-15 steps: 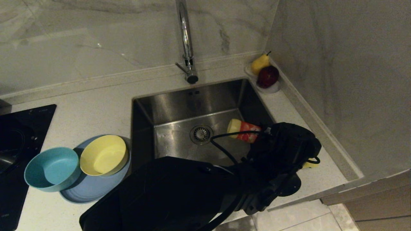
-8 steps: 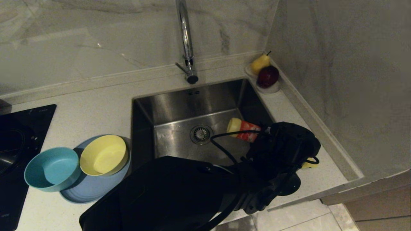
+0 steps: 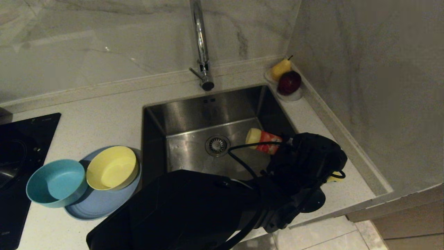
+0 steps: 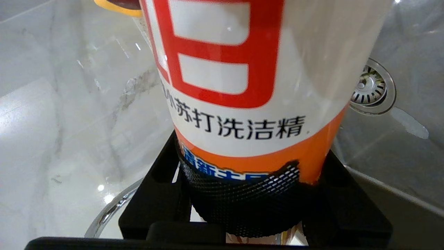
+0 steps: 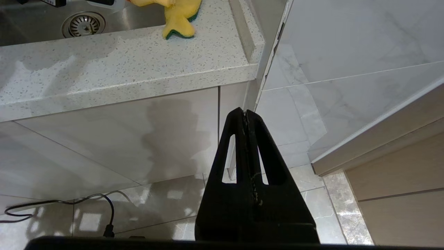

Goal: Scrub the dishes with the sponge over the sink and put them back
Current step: Squeeze it onto the sponge

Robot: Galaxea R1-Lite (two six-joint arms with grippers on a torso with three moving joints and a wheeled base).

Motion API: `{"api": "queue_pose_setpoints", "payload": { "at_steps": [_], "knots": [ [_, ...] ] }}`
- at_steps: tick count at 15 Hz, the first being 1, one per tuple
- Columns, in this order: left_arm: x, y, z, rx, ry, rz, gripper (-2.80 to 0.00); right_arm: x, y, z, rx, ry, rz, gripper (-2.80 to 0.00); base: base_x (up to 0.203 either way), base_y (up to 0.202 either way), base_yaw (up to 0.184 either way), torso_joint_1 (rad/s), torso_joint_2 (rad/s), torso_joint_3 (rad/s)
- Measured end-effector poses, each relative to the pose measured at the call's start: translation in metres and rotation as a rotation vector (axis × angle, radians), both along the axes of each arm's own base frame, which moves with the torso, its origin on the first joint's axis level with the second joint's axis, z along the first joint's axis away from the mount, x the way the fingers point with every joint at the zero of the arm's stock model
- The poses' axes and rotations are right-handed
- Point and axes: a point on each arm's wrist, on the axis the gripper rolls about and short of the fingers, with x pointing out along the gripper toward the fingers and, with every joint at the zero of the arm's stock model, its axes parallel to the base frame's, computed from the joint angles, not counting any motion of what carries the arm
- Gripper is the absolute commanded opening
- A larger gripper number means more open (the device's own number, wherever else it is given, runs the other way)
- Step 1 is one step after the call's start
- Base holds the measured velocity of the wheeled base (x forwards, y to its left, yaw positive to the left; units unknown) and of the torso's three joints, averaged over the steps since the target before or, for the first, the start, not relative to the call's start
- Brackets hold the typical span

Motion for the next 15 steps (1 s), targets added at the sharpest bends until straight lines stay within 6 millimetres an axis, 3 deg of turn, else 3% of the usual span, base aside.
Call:
{"api": "queue_pose_setpoints", "payload": {
  "at_steps": [11, 15],
  "knots": [
    [-0.002, 0.001, 0.013, -0.106, -0.028, -0.013, -2.80, 0.000, 0.000, 0.000, 0.000, 0.000, 0.001, -2.80, 0.000, 0.000, 0.000, 0.000, 0.00, 0.000],
    [-0.005, -0.002, 0.009, -0.258, -0.007, -0.025, -2.80, 0.000, 0.000, 0.000, 0.000, 0.000, 0.000, -2.80, 0.000, 0.000, 0.000, 0.000, 0.00, 0.000]
  ]
}}
